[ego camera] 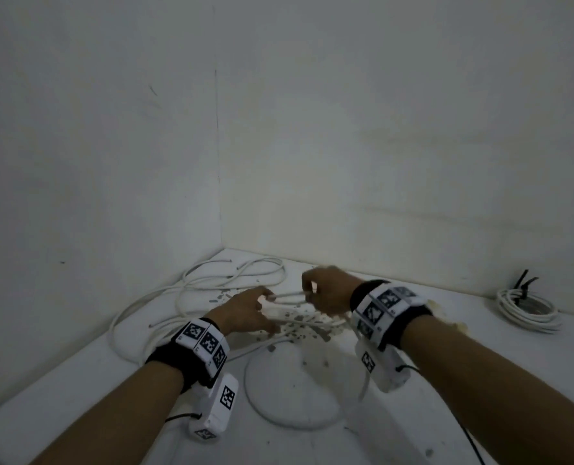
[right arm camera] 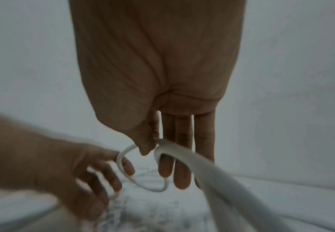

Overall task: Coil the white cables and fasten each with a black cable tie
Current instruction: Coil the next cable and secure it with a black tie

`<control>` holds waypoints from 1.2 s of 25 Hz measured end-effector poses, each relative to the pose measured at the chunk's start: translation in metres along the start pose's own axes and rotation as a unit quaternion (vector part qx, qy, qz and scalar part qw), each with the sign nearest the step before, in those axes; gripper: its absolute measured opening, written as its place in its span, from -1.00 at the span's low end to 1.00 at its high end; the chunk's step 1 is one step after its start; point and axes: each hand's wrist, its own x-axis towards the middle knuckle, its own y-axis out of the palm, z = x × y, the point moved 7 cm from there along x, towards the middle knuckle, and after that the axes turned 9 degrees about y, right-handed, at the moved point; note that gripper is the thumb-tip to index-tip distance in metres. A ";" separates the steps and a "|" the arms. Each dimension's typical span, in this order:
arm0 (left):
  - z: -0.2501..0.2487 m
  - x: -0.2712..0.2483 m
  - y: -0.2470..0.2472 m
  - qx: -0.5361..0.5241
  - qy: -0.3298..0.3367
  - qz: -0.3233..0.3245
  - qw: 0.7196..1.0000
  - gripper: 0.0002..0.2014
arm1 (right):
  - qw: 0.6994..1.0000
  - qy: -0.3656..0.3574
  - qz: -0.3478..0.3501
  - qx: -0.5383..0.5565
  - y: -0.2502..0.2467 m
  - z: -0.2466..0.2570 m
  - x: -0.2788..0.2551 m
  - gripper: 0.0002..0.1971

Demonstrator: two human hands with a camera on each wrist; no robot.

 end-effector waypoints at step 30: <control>-0.113 0.012 -0.037 -0.286 -0.077 -0.164 0.941 -0.50 | 0.841 0.160 -0.324 0.403 -0.155 -0.170 -0.124 -0.93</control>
